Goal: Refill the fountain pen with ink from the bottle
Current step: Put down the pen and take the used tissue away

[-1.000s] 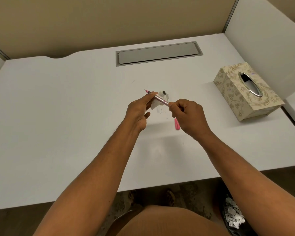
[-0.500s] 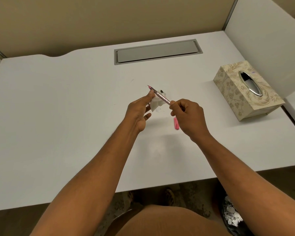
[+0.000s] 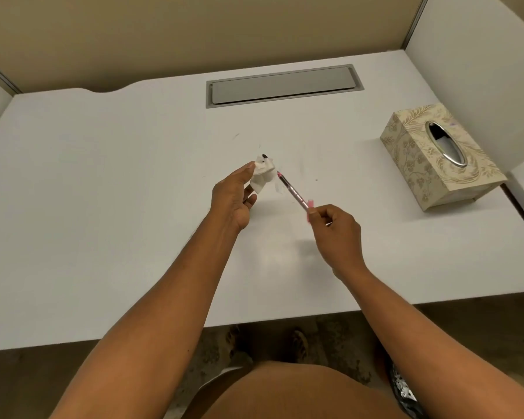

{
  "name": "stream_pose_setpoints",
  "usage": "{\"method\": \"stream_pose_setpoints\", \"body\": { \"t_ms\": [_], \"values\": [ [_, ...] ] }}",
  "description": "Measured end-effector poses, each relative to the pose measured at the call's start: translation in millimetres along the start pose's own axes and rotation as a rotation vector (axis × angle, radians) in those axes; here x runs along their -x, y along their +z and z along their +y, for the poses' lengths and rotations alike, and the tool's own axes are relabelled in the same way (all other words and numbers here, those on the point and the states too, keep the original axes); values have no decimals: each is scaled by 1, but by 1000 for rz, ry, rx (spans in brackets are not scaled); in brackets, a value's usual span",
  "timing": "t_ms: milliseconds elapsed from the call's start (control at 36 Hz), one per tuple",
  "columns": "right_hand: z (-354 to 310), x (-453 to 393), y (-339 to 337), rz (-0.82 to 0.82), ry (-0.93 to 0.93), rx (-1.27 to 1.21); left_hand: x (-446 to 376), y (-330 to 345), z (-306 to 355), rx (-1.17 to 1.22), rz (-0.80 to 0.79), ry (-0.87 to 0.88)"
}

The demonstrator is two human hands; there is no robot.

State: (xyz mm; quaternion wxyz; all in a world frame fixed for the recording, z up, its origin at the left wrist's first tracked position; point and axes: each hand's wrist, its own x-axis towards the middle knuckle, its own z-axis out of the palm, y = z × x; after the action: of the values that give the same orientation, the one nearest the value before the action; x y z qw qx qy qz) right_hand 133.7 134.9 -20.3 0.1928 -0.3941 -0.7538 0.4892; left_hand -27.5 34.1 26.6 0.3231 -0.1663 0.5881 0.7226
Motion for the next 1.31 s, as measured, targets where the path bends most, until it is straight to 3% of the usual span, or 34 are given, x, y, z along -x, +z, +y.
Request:
{"method": "stream_pose_setpoints", "body": {
  "t_ms": [667,1028,1139,1250,1306],
  "values": [
    [35,8,21,-171,-42,517,25,-34,-26,8,8,-12],
    [27,14,24,-83,-16,600,38,-54,-31,-65,-65,-12],
    [11,18,20,-27,-96,481,39,-57,-35,-86,-99,-22],
    [-16,29,18,-158,1,-61,44,-57,-39,-101,-148,-32],
    [-23,35,17,-196,71,-214,48,-55,-41,-112,-168,-23]
  ]
}}
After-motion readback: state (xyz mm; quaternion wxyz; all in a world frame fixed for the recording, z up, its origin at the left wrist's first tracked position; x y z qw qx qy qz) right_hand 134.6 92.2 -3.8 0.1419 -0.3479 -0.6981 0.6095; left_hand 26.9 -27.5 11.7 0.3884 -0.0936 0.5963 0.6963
